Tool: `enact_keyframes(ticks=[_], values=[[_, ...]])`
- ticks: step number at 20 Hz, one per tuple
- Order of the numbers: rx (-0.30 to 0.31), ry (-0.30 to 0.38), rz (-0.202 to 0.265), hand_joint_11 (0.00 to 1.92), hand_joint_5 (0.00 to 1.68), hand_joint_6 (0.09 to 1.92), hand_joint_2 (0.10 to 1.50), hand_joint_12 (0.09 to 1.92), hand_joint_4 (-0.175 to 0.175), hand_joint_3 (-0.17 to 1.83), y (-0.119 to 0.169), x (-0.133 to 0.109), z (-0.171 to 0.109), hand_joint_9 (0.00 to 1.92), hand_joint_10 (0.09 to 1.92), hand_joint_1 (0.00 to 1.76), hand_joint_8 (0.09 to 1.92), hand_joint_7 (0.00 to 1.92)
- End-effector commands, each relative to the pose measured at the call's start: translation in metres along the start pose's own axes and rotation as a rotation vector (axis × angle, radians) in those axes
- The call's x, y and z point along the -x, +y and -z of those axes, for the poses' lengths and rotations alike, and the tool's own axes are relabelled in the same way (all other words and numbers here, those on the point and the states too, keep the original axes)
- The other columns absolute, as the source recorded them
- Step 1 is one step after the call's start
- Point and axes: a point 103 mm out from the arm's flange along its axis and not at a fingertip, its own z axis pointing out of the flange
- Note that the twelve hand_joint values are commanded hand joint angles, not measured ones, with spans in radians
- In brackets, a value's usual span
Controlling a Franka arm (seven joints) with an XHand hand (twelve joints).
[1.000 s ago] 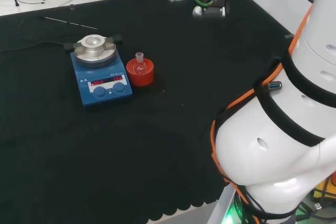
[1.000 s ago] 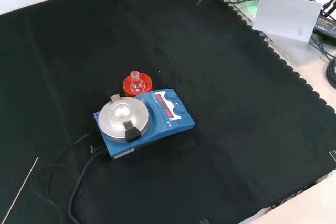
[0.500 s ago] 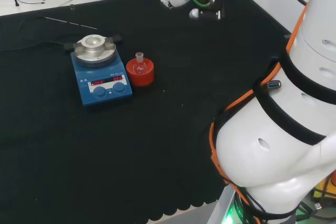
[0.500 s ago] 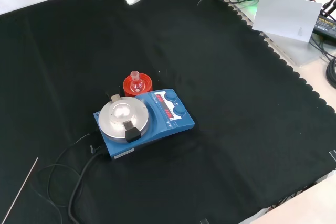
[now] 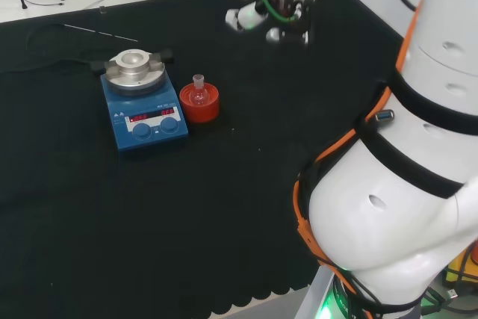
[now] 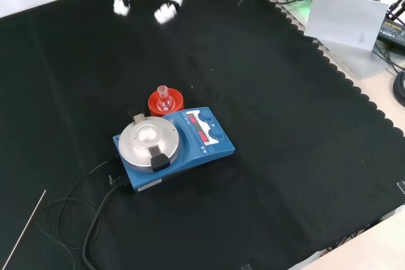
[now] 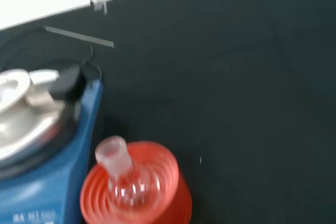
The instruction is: Pick up the round-bottom flask.
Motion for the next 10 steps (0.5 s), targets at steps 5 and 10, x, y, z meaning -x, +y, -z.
enact_keyframes(ticks=[5, 10], values=[[-0.055, 0.075, 0.030, 0.00, 0.61, 0.09, 0.61, 1.31, -0.008, 0.72, 0.007, -0.003, -0.077, 0.44, 0.59, 0.83, 0.57, 0.38], [-0.077, 0.157, 0.006, 0.00, 0.60, 0.09, 0.61, 1.32, -0.009, 0.72, 0.008, -0.005, -0.094, 0.44, 0.59, 0.83, 0.57, 0.39]])
